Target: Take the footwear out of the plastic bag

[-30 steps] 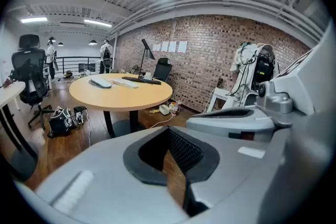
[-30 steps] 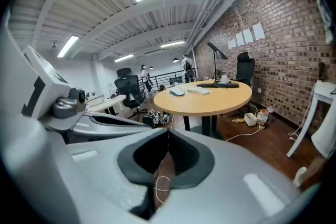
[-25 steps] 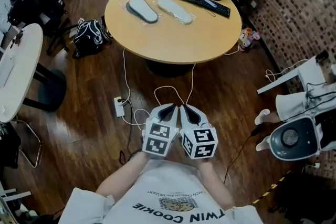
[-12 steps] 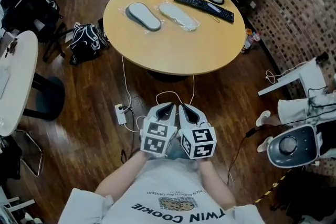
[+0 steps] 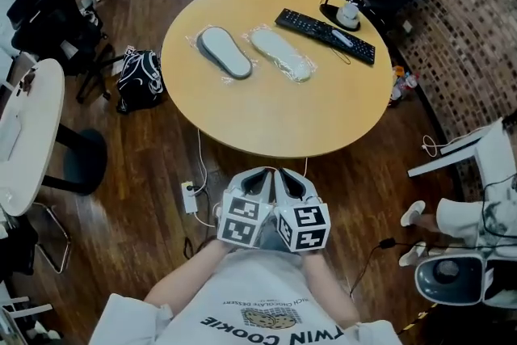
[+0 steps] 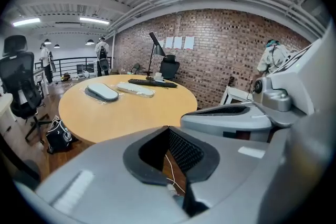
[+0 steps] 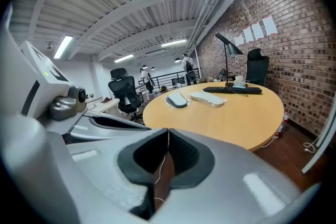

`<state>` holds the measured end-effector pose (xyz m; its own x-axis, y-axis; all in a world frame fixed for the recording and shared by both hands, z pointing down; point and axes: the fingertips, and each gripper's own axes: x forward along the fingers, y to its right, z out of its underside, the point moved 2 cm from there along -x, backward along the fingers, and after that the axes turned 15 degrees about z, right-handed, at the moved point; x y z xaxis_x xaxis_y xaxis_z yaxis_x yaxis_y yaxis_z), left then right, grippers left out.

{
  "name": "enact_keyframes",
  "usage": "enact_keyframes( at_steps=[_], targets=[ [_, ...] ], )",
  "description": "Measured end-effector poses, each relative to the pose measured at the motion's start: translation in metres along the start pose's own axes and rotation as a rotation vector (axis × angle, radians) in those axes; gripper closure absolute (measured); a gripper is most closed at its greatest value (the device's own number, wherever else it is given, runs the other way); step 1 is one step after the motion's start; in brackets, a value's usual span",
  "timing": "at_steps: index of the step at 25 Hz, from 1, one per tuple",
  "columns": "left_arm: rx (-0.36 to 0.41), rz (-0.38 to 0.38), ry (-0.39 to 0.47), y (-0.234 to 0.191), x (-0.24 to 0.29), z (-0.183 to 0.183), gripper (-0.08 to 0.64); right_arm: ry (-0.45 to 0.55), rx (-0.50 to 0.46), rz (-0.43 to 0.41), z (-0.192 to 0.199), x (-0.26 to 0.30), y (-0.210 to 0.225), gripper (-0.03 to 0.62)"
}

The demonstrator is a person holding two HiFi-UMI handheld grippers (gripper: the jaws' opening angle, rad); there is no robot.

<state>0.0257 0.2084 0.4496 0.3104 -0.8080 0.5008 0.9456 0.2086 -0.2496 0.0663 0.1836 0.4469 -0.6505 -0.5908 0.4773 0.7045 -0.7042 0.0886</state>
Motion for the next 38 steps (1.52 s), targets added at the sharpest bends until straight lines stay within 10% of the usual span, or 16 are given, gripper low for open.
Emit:
enact_keyframes(
  at_steps=[17, 38],
  targets=[
    [-0.035, -0.151, -0.007, -0.07, 0.109, -0.097, 0.557, -0.004, 0.005, -0.124, -0.083, 0.116, 0.099, 0.589],
    [0.118, -0.051, -0.099, -0.214, 0.164, -0.172, 0.557, -0.073, 0.117, -0.022, -0.119, 0.237, 0.113, 0.588]
  ],
)
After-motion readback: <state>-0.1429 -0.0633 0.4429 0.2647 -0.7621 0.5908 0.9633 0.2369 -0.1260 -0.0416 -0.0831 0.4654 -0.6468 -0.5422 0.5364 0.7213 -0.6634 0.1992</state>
